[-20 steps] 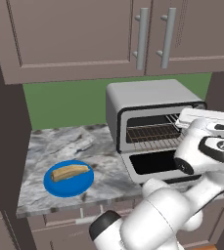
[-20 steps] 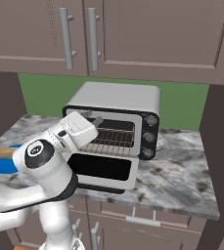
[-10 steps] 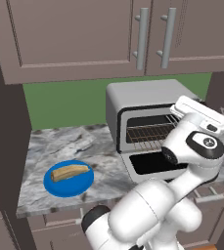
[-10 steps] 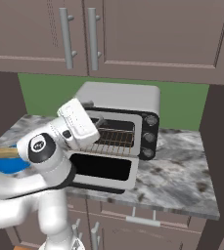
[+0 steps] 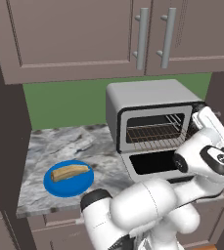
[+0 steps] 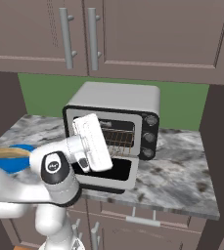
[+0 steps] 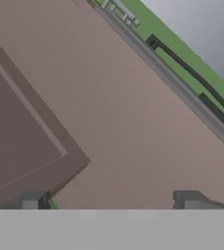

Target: Pull the toaster oven rack outwards. Pick up the baguette from the plate and place it on the toaster oven rack. Close the toaster oven door fully and set the temperature to the lowest setting.

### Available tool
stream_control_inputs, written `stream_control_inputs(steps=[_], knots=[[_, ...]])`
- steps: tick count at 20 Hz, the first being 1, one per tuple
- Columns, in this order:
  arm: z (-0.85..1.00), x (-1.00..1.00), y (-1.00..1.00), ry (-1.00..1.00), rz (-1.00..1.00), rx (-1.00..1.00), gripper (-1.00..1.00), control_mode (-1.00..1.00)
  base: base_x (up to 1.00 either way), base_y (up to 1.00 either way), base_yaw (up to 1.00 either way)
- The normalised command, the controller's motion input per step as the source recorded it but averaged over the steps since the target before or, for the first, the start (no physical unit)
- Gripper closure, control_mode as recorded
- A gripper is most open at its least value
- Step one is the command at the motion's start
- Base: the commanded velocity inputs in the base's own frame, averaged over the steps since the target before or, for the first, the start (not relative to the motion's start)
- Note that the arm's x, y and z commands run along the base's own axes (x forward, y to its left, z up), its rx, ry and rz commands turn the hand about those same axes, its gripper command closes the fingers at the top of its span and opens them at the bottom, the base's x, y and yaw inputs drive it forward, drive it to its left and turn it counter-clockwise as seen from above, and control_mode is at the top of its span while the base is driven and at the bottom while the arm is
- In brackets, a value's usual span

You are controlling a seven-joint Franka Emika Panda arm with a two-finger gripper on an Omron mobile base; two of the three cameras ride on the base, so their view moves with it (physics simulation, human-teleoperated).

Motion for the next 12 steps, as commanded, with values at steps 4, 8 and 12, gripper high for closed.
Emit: stream_control_inputs(steps=[4,8,12], knots=[[1.00,-0.41,0.54,-0.38,-0.13,0.50,-1.00,-1.00,0.00,0.00,0.00],[1.00,-0.38,0.59,-0.42,-0.12,0.20,-1.00,-1.00,0.00,0.00,0.00],[1.00,-0.16,0.84,-0.36,-0.07,0.04,-1.00,-1.00,0.00,0.00,0.00]])
